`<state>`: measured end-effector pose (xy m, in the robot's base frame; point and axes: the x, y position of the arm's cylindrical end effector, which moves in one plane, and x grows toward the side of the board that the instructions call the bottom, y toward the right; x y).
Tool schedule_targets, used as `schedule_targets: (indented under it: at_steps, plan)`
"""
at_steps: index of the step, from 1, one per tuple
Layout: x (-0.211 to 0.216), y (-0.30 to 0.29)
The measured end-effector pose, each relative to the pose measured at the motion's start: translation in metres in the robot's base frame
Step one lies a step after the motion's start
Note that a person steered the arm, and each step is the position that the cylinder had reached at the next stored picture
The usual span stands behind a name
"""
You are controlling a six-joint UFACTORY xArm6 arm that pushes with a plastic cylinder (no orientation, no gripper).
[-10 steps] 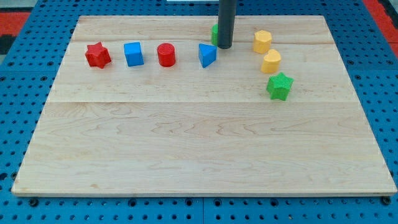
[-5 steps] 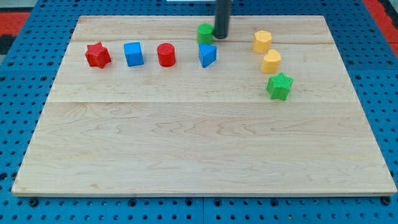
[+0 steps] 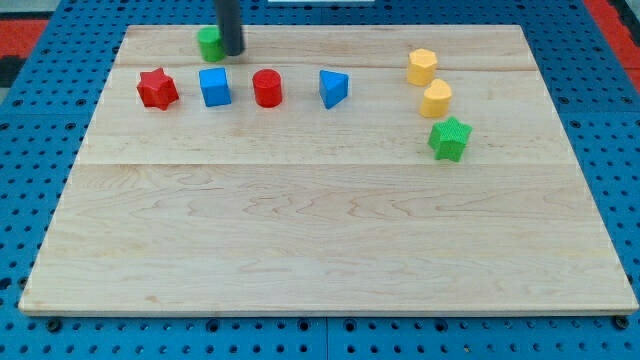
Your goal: Slide green circle above the red star
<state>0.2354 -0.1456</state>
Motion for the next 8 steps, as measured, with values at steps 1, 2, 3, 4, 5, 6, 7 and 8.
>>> schedule_targets:
  at_steps: [1,2,3,4,5,6,7,8]
  plan:
    - [-0.007,-0.022]
    - [-0.008,-0.016]
    - [-0.024,-0.014]
    - [-0.027,-0.029]
    - [-0.023,-0.029]
    - [-0.004,-0.029]
    - [0.01,-0.028]
    - [0.01,0.004]
